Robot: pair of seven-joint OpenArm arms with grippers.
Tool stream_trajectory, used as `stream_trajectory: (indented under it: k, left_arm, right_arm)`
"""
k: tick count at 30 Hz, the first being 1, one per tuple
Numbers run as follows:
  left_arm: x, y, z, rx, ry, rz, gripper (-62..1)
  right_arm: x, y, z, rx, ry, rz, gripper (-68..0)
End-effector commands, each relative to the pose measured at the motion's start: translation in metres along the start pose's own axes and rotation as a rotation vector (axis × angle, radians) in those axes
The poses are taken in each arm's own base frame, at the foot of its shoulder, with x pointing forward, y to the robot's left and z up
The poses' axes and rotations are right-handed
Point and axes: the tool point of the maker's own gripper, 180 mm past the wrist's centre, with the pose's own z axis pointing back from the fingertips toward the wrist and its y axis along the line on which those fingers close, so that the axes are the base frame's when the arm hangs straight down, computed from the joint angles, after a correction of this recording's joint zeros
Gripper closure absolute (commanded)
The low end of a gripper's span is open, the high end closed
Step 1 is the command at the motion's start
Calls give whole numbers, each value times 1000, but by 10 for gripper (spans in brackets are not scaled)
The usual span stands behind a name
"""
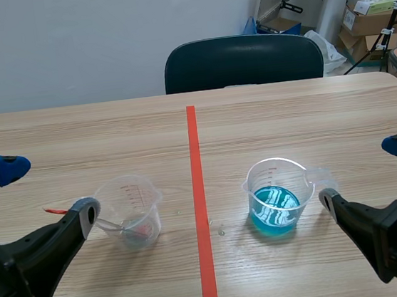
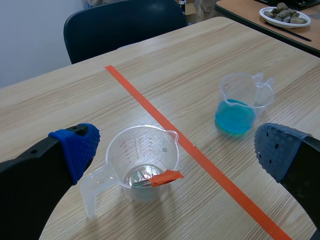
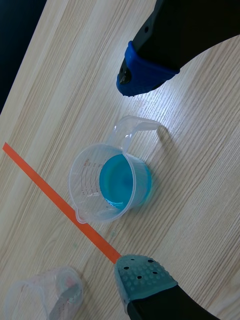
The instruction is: Do the redox reaction experiment
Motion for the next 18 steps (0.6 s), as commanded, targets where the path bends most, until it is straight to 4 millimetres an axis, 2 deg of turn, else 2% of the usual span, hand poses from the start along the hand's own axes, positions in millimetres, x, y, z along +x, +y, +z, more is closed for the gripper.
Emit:
stream_trajectory:
  k: [1, 8, 18]
  left_arm:
    - [5, -2, 0, -1, -18, 9, -623]
    - [5, -2, 0, -2, -19, 9, -623]
    - [5, -2, 0, -1, -19, 8, -623]
  right_arm:
    - [10, -1, 0, -2, -30, 13, -679]
    - [12, -2, -1, -3, -38, 14, -679]
    - [25, -6, -7, -2, -82, 35, -679]
